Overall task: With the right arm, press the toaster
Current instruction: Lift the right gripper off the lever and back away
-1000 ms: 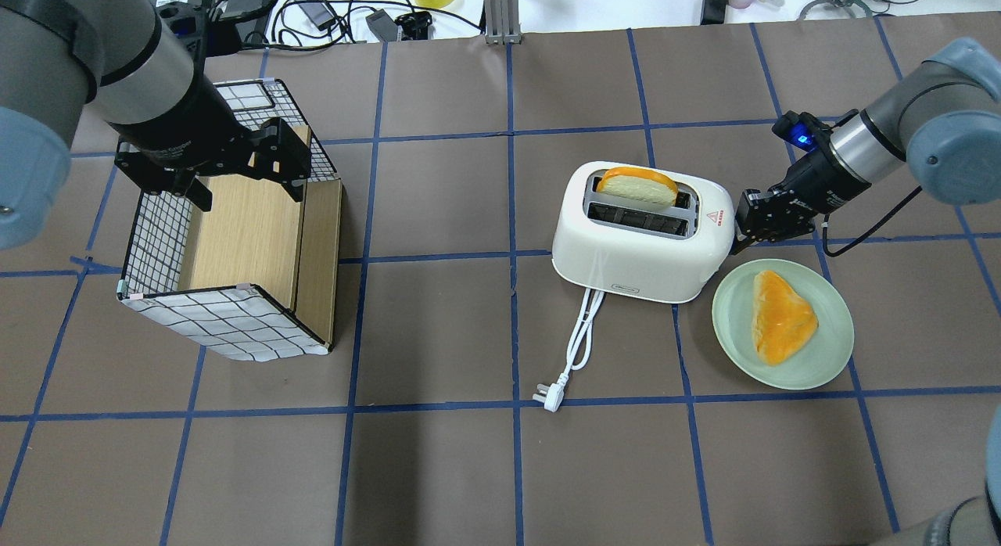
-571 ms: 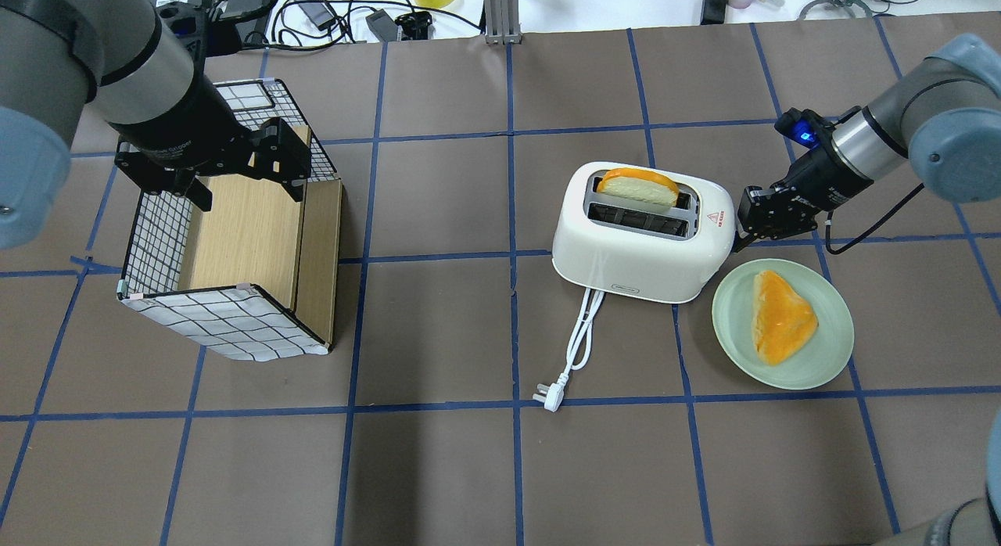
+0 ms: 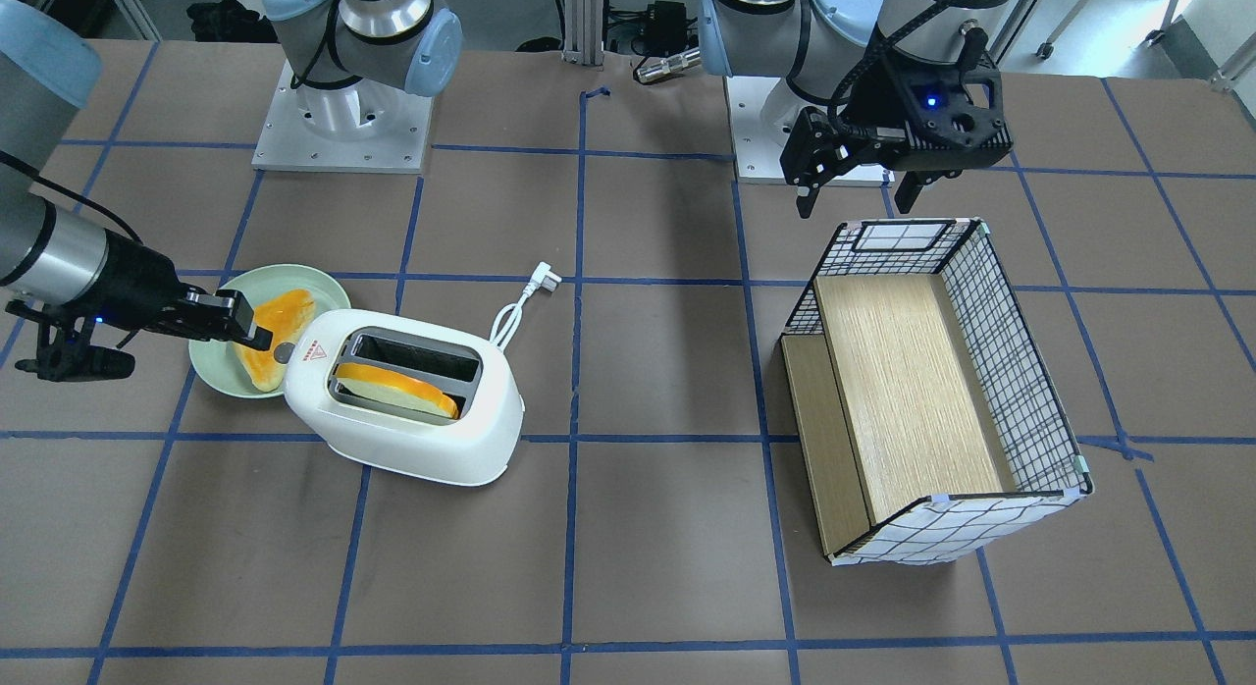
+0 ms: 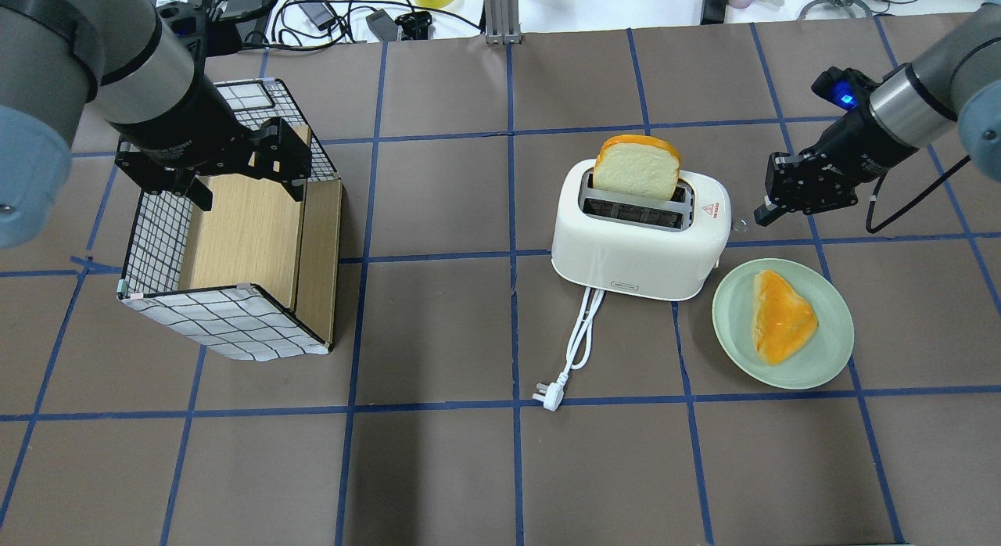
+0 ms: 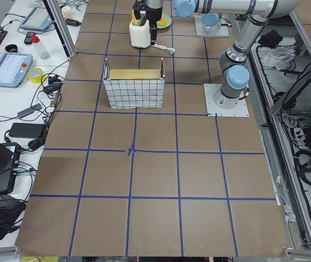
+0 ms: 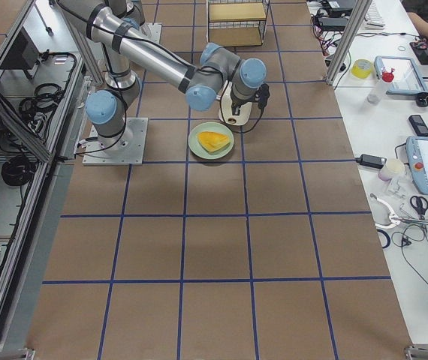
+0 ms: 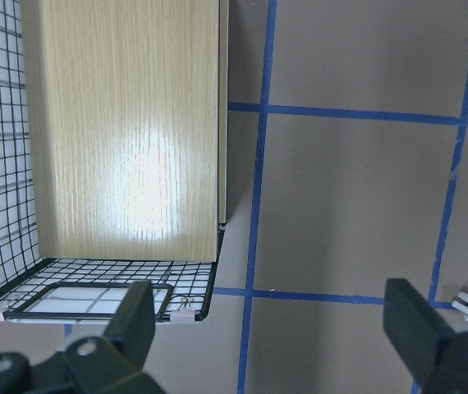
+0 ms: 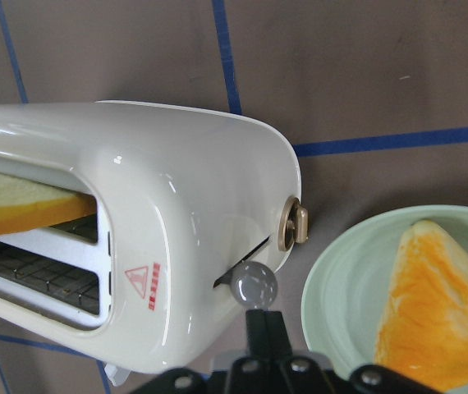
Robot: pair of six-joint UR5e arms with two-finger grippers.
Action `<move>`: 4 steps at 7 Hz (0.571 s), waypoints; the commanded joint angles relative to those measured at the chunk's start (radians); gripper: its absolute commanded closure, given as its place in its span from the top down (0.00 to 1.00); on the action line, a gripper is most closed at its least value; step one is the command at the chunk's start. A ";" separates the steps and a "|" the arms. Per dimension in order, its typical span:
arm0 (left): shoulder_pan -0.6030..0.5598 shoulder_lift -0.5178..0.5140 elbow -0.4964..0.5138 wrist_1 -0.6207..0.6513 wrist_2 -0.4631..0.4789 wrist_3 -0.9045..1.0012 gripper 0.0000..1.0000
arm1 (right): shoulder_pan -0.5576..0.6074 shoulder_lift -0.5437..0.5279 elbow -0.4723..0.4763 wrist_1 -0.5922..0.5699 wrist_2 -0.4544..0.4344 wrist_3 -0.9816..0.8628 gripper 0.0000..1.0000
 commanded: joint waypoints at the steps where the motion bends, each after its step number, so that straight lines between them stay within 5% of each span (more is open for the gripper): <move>1: 0.000 0.000 0.000 0.000 0.000 0.000 1.00 | 0.002 -0.086 -0.065 0.077 -0.069 0.069 0.00; 4: 0.000 0.000 0.000 0.000 0.000 0.000 1.00 | 0.043 -0.123 -0.177 0.137 -0.105 0.243 0.03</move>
